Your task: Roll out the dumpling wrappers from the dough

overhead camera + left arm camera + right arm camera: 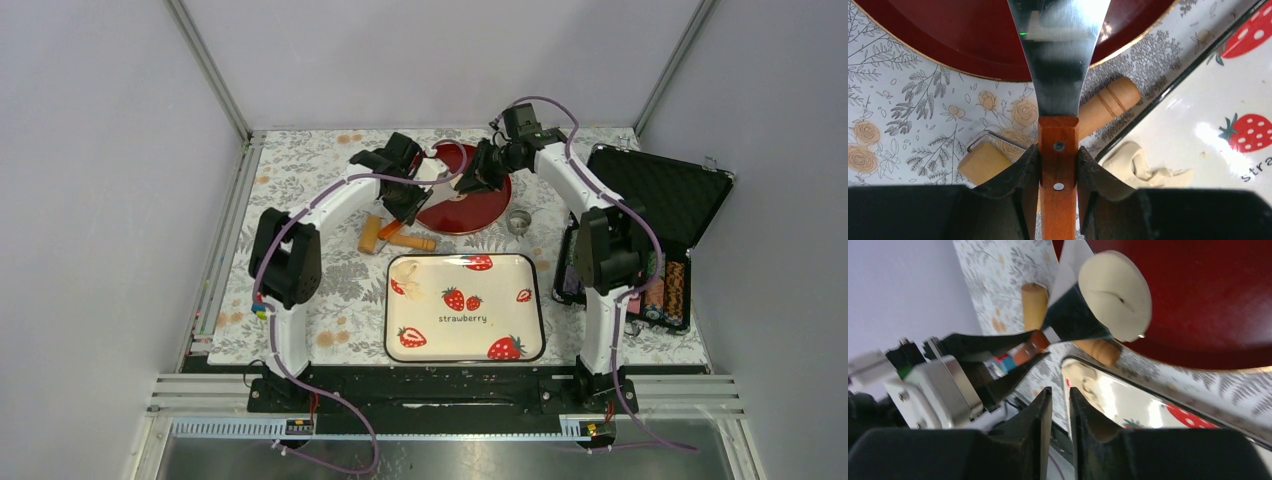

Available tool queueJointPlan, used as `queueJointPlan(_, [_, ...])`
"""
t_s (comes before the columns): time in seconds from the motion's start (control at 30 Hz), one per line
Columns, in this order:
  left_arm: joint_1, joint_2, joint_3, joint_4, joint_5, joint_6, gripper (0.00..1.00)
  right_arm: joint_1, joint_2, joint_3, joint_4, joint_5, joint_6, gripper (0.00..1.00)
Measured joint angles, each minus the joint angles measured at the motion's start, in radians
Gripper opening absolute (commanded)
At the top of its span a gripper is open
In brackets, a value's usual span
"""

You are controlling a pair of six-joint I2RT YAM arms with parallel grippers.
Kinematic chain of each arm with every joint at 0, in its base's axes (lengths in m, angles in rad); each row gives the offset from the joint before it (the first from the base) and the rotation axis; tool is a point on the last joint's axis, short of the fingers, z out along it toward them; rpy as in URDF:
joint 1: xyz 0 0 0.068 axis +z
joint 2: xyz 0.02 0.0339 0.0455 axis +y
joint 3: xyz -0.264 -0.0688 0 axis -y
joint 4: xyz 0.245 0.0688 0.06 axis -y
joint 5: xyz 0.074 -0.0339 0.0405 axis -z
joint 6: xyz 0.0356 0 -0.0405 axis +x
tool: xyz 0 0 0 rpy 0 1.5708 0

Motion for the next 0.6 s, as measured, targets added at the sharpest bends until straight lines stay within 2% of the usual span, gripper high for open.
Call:
queueJointPlan(0.3, [0.011, 0.098, 0.113, -0.008, 0.000, -0.060, 0.00, 0.005, 0.232, 0.145, 0.171, -0.072, 0.192, 0.01])
queueJointPlan(0.6, [0.011, 0.145, 0.174, -0.010, 0.000, -0.108, 0.00, 0.040, 0.388, 0.392, 0.066, 0.068, 0.216, 0.00])
